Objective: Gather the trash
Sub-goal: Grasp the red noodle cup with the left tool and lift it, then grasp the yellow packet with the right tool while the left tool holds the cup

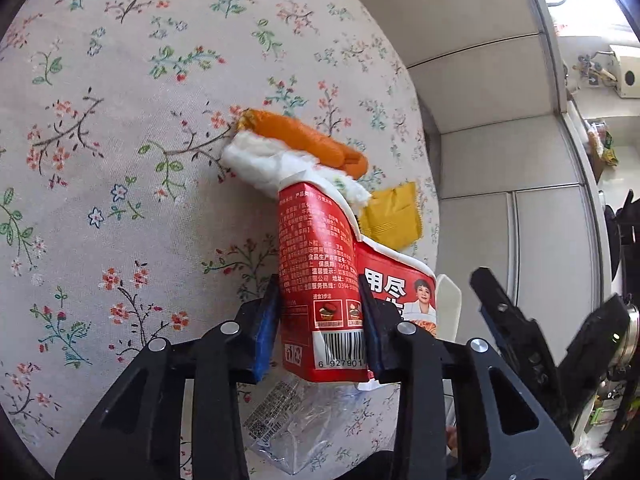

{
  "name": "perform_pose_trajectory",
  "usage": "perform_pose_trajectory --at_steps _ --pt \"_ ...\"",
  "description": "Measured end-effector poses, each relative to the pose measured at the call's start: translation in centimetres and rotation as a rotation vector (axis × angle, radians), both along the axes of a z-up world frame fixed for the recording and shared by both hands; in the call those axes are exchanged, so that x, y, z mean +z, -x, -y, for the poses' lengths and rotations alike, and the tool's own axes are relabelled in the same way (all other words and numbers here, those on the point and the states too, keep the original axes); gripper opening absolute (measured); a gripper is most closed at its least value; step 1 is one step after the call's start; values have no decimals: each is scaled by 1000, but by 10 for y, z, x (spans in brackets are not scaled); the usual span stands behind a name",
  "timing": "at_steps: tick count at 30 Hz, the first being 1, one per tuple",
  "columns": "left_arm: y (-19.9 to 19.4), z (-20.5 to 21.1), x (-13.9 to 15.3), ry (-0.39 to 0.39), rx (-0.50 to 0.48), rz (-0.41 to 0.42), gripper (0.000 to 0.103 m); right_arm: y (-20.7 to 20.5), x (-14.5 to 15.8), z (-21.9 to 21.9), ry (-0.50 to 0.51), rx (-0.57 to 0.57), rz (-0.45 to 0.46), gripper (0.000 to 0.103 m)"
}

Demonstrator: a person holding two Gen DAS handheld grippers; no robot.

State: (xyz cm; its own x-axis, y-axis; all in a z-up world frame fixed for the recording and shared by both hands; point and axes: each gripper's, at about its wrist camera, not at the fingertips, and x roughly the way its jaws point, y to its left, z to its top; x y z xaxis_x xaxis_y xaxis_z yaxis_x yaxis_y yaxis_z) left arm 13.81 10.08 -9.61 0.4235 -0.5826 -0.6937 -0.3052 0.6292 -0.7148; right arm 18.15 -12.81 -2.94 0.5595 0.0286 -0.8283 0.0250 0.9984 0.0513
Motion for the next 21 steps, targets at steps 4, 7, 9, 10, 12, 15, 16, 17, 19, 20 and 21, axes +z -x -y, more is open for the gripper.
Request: perform_pose_trajectory --at_steps 4,7,9,10,12,15,16,17,19,20,21 --pt "4 -6 35 -47 12 119 34 -20 -10 8 -27 -43 -54 90" --pt "5 -12 59 -102 33 193 34 -39 -14 14 -64 -84 -96 90" --pt "6 -18 71 -153 65 231 34 -50 -15 15 -101 -112 -117 90" --pt "6 -23 74 -155 82 246 34 -56 -16 15 -109 -128 -129 90" --pt "7 -36 80 -146 116 262 34 -65 -18 14 -103 -152 -131 90" --pt "12 -51 87 -182 166 282 34 -74 -22 11 -102 -175 -135 90" --pt "13 -55 90 -188 179 290 34 -78 -26 10 -99 -182 -144 90" --pt "14 -58 93 -190 187 300 34 -81 -29 9 -93 -187 -153 90" --pt "16 -61 98 -191 195 319 34 -89 -38 5 -68 -198 -177 90" --pt "16 -62 101 -189 197 329 34 -93 -43 3 -57 -204 -190 90" --pt "16 -64 104 -187 196 335 34 -96 -49 2 -48 -212 -207 90"
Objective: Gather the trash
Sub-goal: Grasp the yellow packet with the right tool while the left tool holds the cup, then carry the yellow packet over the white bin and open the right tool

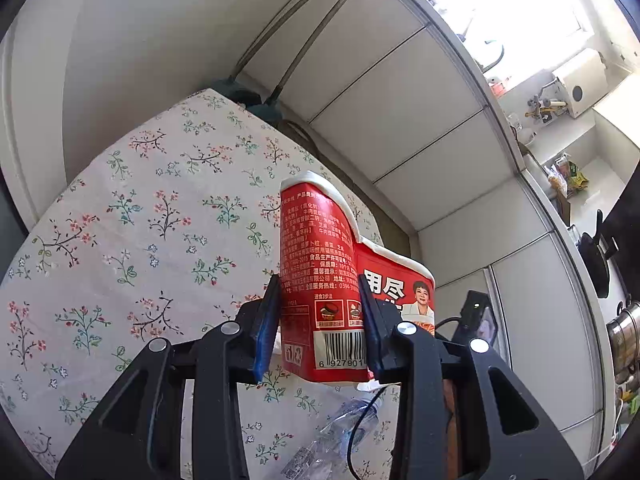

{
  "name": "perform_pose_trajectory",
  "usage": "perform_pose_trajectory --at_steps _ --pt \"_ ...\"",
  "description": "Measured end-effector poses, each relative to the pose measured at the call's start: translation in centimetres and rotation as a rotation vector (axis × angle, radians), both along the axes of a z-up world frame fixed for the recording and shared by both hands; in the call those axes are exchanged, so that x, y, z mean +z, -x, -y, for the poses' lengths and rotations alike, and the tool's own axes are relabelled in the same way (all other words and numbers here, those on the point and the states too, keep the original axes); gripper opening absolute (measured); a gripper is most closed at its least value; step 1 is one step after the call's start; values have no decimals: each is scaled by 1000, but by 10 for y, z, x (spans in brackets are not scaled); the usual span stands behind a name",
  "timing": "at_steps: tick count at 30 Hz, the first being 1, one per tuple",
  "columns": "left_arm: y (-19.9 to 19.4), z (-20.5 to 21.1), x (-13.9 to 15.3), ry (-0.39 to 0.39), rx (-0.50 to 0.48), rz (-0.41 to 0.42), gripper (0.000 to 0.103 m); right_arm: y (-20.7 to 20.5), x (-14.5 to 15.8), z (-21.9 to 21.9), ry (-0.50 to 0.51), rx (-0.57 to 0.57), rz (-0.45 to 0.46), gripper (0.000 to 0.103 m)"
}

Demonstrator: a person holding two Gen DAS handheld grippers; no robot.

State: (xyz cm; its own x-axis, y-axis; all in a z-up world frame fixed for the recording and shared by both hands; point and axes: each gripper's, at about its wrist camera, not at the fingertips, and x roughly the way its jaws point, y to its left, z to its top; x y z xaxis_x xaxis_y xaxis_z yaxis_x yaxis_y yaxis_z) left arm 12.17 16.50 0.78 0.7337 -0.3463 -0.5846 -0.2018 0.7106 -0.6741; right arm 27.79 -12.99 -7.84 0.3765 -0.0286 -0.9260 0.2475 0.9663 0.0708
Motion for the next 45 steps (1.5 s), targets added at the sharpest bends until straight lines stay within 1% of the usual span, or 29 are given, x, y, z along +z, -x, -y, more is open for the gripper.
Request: perform_pose_trajectory --at_steps 5,10,12,14,16,17,18,19,20,21,22,24,28,32,36,40,45 --pt "-2 -6 0 26 -13 7 35 -12 -24 -4 10 -29 -72 90" --pt "-5 -9 -4 55 -23 -2 35 -12 -43 -3 -26 -49 -129 90" --pt "-4 -9 -3 55 -22 -1 35 -10 -48 0 -42 -64 -134 89" --pt "-4 -11 -3 52 -17 2 35 -9 -47 1 -31 -64 -123 82" --pt "-4 -11 -4 52 -14 2 35 -9 -44 1 -24 -32 -118 66" --pt "-4 -11 -4 52 -13 0 35 -10 -42 0 -22 -21 -114 62" --pt "-5 -11 -5 52 -13 -2 35 -10 -40 -1 -25 -12 -111 56" --pt "-5 -11 -5 52 -13 -3 35 -10 -38 -1 -31 -4 -106 47" --pt "-5 -11 -5 51 -12 -3 35 -10 -36 -1 -32 5 -100 43" --pt "-5 -11 -5 51 -12 -4 35 -10 -34 -2 -31 15 -90 35" --pt "-5 -11 -5 50 -12 -3 35 -9 -31 -4 -28 26 -79 30" --pt "-4 -10 -4 45 -9 -1 35 -8 -28 -6 -32 38 -66 25" --pt "-4 -10 -3 38 -7 -3 35 -3 -16 -9 -36 58 -28 21" --pt "-4 -7 -2 26 -5 -3 35 0 0 -7 -47 72 12 21" --pt "-5 -6 -3 20 -3 -6 35 12 22 -4 -47 75 65 21" --pt "-4 -2 -3 15 -1 -9 35 19 41 7 -49 73 110 21" --pt "-3 5 -4 -10 -4 -15 35 26 55 24 -58 59 142 21"
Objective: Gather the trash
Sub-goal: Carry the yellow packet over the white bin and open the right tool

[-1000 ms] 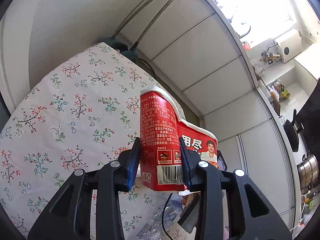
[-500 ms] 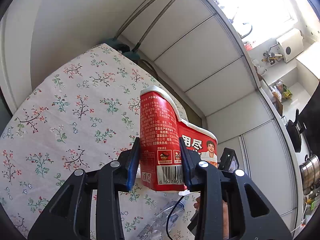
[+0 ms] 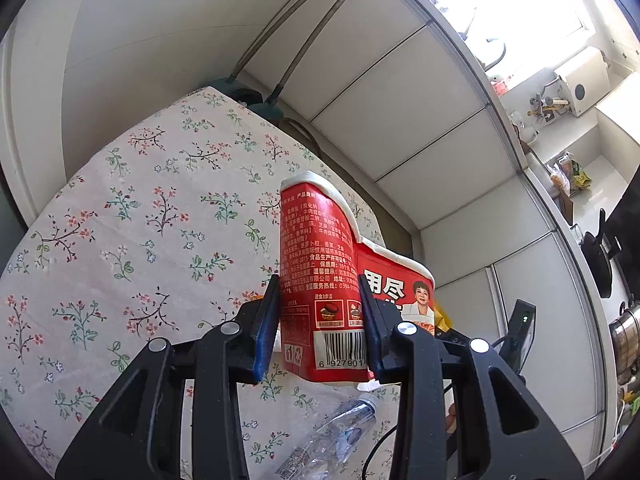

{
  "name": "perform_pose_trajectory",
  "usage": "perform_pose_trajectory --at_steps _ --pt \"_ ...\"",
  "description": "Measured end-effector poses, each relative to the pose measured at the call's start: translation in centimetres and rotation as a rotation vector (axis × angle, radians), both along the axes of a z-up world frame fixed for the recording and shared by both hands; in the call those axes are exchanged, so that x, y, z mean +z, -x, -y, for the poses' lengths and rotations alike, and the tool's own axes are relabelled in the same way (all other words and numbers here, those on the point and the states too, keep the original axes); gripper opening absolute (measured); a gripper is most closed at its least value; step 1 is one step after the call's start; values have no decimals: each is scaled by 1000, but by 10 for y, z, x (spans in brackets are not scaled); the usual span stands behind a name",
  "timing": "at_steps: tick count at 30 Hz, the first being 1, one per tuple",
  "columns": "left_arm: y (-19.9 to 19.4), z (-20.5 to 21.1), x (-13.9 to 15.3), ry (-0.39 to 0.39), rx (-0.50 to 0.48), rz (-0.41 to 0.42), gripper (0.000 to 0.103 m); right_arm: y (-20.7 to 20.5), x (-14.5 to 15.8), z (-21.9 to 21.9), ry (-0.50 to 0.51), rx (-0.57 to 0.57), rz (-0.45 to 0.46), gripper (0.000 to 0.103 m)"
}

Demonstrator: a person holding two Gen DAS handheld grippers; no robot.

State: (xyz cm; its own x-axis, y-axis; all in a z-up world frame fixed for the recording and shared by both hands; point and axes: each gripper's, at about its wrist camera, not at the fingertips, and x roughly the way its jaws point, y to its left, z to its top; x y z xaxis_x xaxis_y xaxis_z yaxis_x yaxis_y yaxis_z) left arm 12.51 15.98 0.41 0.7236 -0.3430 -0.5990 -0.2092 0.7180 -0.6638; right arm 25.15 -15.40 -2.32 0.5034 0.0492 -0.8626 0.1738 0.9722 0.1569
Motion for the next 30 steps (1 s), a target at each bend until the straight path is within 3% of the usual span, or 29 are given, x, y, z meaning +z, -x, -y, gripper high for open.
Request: perform_pose_trajectory --at_steps 19,30 --pt "7 61 4 -150 -84 13 35 68 40 114 87 -110 158 21" --pt "16 109 10 -227 -149 30 35 97 40 186 165 -190 200 21"
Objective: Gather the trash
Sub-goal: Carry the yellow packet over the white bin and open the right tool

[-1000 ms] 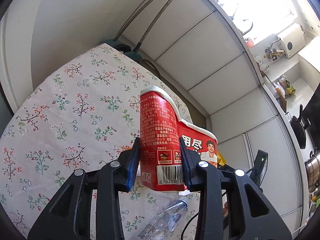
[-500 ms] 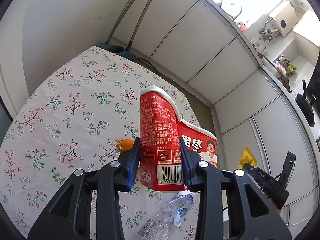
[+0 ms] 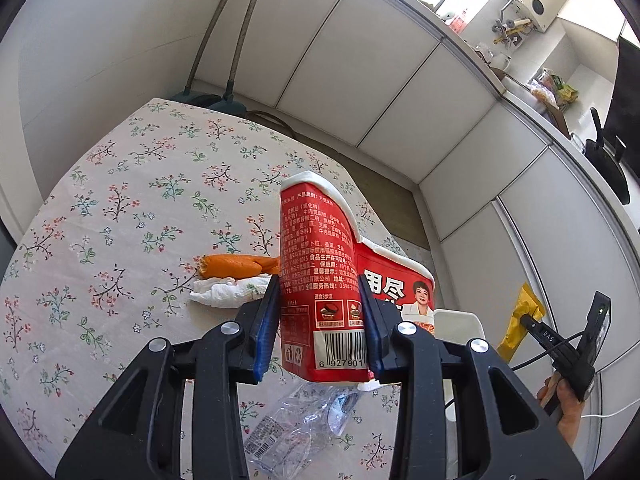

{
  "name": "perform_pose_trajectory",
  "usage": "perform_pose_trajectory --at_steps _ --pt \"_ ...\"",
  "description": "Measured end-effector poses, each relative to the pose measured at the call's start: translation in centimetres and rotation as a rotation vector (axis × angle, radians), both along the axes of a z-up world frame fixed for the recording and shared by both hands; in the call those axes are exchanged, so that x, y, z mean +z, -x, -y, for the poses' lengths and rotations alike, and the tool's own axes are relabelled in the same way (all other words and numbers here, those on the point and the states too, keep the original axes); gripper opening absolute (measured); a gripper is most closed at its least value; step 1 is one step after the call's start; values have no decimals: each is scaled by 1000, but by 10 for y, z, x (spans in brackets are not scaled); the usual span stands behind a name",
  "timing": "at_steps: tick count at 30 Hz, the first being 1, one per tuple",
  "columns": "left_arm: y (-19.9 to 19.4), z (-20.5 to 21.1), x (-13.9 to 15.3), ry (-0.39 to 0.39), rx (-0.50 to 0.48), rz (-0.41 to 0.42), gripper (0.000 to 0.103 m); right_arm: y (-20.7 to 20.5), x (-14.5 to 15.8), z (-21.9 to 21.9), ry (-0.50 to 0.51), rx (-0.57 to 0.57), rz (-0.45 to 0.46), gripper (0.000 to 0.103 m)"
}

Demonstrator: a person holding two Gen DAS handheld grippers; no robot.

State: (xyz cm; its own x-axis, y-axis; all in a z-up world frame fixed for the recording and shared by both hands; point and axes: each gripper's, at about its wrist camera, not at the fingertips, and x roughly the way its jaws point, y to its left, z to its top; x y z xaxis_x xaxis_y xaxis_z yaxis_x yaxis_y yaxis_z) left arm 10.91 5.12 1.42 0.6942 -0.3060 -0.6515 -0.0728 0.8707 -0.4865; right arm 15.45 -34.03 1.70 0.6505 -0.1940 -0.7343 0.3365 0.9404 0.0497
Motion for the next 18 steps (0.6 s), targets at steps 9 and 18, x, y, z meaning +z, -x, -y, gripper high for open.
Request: perform_pose_trajectory --at_steps 9,18 --pt "3 43 2 -46 -52 -2 35 12 -6 46 109 -62 29 22" --pt "-4 102 7 -92 -128 4 35 17 -24 73 166 -91 26 38"
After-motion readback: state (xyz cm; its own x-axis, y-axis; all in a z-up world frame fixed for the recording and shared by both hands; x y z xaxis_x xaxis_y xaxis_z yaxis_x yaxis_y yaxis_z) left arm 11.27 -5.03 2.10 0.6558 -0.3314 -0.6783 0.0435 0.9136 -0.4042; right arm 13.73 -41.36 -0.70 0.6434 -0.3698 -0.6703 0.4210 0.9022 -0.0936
